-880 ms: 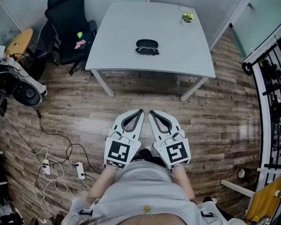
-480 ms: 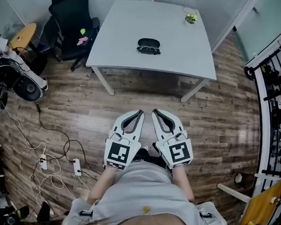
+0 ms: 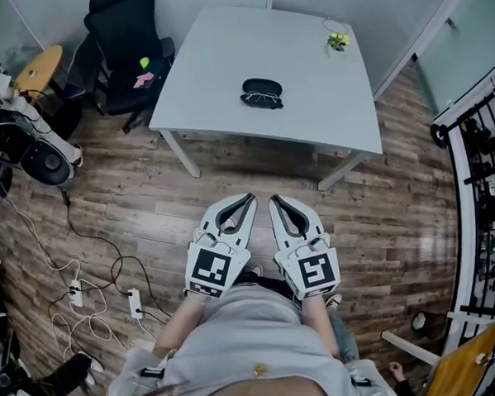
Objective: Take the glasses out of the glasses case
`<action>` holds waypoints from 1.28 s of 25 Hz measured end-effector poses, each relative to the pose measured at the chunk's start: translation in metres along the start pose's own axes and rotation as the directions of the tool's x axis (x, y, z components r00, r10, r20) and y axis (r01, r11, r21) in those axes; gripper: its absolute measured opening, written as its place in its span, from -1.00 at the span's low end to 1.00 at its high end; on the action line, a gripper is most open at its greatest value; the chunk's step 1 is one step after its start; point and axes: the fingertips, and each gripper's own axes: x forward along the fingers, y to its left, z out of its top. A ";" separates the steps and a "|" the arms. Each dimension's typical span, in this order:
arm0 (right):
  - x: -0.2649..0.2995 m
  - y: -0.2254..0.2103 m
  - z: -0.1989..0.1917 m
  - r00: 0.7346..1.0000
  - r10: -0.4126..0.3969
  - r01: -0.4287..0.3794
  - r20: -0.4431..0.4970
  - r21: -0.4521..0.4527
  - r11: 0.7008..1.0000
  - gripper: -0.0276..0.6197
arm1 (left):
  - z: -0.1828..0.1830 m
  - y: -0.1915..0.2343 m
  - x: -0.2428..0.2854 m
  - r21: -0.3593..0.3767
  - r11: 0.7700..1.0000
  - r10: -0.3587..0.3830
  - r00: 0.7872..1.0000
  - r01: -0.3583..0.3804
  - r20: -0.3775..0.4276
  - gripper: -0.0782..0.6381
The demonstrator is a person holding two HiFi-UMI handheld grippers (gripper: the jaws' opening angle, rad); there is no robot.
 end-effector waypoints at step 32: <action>0.209 -0.086 0.025 0.993 -0.120 0.120 -0.023 -0.001 0.993 -0.85 | 0.023 0.168 0.155 0.018 0.982 -0.186 0.983 0.186 -0.004 -0.70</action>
